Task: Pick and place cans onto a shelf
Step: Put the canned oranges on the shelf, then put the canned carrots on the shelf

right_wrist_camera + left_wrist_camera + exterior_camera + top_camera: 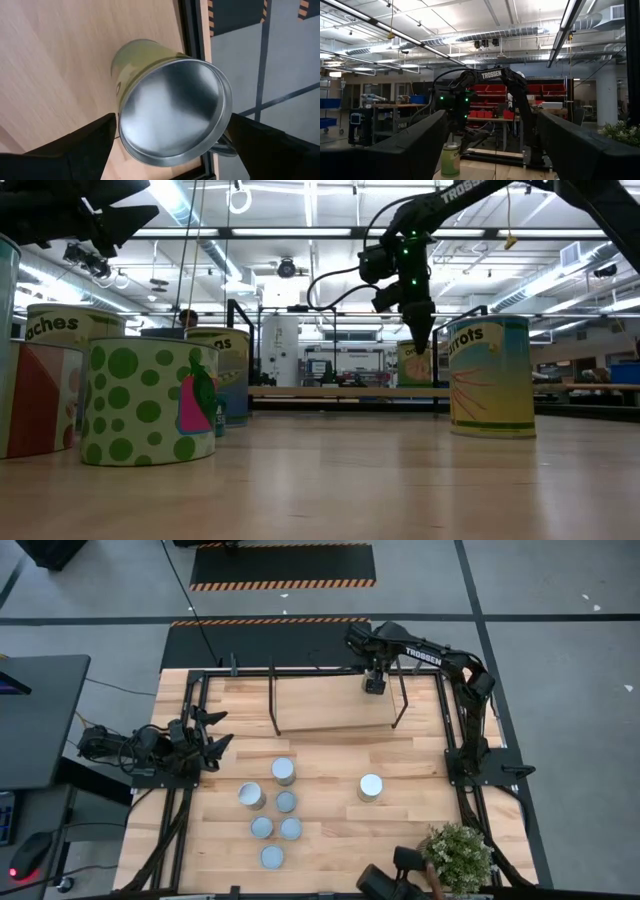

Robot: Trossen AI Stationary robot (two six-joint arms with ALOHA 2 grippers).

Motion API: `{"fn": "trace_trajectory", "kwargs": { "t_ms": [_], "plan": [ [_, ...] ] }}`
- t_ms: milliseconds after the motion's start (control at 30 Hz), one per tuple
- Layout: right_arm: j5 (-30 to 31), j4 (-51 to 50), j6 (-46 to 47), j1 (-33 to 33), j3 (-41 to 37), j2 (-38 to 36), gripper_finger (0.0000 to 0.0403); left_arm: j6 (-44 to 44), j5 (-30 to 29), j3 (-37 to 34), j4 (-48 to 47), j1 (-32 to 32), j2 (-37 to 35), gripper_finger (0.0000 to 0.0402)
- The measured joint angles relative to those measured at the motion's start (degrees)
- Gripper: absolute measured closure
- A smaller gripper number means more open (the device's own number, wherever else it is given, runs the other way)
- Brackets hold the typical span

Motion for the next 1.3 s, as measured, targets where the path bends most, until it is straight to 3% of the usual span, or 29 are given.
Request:
{"fn": "trace_trajectory", "kwargs": {
  "t_ms": [500,800,1033,1300],
  "plan": [
    [4.08,-1.71,1.4,0.87,3.23,-0.04,0.0016,0.02,0.0,0.0,0.0,0.01,0.0,0.0086],
    [4.14,-9.67,6.39,3.37,8.69,-0.04,0.0016,0.52,0.0,0.0,0.0,0.0,0.0,0.0086],
    [-4.95,-9.24,15.56,10.74,9.09,-0.09,0.0016,0.52,0.0,0.0,-0.02,0.01,0.0,0.0086],
    [-6.04,-5.47,22.08,24.9,4.65,-0.04,0.0016,0.28,0.0,0.0,-0.02,0.0,0.0,0.0086]
  ]
}}
